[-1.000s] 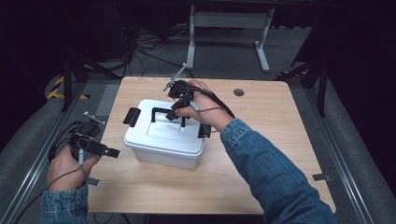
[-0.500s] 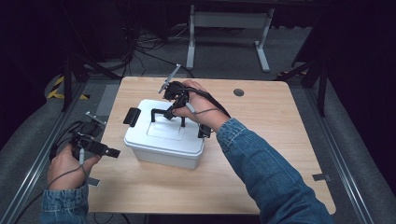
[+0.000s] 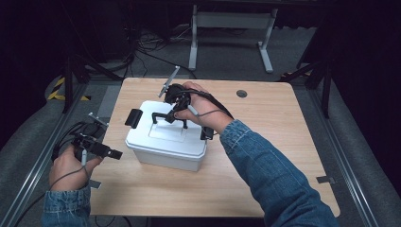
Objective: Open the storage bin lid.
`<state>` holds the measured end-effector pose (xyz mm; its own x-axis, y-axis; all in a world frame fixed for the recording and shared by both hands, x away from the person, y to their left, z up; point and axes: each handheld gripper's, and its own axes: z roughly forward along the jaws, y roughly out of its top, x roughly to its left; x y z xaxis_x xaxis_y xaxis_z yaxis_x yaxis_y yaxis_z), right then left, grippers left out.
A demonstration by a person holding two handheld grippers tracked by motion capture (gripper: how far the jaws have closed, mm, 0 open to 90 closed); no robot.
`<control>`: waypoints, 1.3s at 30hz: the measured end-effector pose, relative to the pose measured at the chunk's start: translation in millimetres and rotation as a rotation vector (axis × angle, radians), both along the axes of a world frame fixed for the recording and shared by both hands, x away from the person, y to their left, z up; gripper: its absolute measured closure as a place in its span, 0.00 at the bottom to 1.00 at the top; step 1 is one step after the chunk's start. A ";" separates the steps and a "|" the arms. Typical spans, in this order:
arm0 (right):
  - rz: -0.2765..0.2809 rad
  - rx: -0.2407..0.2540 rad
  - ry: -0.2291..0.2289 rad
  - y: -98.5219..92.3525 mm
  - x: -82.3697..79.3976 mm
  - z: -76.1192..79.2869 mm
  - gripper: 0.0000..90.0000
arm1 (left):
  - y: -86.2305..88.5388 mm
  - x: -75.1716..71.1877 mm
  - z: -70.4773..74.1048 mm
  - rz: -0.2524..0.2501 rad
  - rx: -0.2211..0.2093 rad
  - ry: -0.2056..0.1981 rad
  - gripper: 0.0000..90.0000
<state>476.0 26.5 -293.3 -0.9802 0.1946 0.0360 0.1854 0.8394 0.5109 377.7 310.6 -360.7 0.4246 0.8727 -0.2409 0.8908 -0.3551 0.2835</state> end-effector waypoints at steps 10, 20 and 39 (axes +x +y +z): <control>0.019 0.042 -0.023 -6.0 -1.0 19.0 0.94 | 1.8 0.4 0.3 0.005 -0.003 -0.004 0.32; 0.016 0.088 -0.061 -16.2 -2.1 39.6 0.94 | 1.7 1.2 0.3 -0.008 0.012 -0.008 0.32; -0.033 0.123 -0.100 -66.9 -9.1 68.1 0.94 | 7.3 0.4 1.6 0.042 0.005 -0.043 0.25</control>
